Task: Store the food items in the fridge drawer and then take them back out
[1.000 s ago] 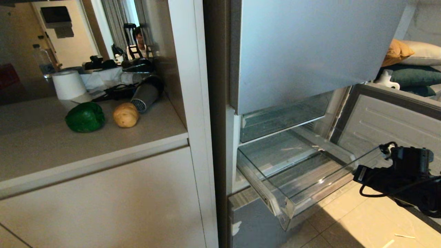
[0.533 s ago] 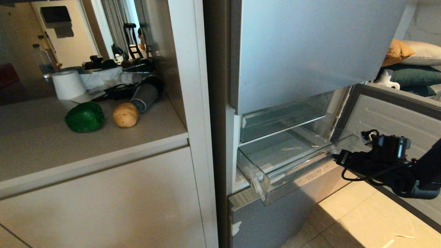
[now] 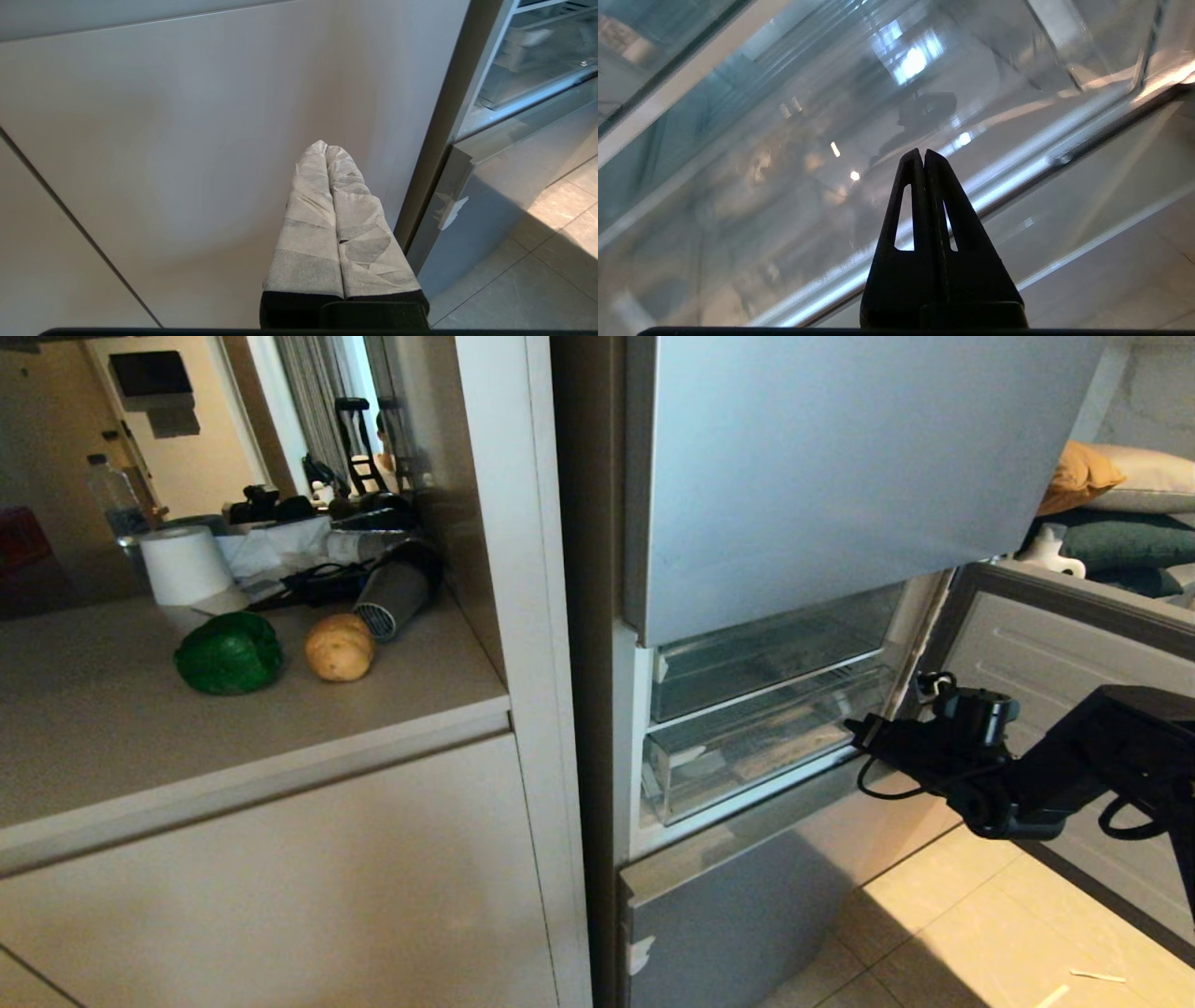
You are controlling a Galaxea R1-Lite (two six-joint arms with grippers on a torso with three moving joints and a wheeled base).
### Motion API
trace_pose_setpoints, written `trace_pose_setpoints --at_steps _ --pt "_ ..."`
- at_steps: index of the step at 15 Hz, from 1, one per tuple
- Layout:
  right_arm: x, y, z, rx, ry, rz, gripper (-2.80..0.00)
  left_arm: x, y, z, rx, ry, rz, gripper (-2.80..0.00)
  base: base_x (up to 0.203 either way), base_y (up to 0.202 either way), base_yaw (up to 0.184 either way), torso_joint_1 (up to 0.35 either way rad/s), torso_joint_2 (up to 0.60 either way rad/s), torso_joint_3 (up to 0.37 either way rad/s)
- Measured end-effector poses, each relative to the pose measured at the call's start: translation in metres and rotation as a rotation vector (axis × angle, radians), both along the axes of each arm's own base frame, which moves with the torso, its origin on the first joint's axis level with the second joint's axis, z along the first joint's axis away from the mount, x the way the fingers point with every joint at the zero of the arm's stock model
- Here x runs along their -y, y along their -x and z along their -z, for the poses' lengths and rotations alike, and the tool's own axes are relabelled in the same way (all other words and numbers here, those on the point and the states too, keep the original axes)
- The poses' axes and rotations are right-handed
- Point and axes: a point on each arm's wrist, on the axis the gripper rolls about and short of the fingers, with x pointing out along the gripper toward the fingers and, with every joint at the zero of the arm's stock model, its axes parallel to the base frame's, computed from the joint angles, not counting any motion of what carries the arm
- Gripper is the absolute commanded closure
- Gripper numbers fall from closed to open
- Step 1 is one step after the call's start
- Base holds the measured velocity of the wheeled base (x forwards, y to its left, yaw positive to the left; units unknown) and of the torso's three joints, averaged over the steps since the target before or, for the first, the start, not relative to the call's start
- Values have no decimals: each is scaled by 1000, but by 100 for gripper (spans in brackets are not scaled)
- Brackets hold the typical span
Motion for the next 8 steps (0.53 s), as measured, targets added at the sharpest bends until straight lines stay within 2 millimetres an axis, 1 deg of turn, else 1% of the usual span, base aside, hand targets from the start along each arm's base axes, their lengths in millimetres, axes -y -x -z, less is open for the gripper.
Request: trace_pose_setpoints --at_steps 2,5,8 --pt "-2 0 2 -8 -12 -2 0 0 0 0 0 0 0 0 0 0 0 0 0 0" --pt "-3 3 -6 -8 -59 4 0 0 0 0 0 0 0 0 0 0 0 0 0 0" --pt "-9 -1 -11 13 -67 -6 0 0 0 0 0 0 0 0 0 0 0 0 0 0"
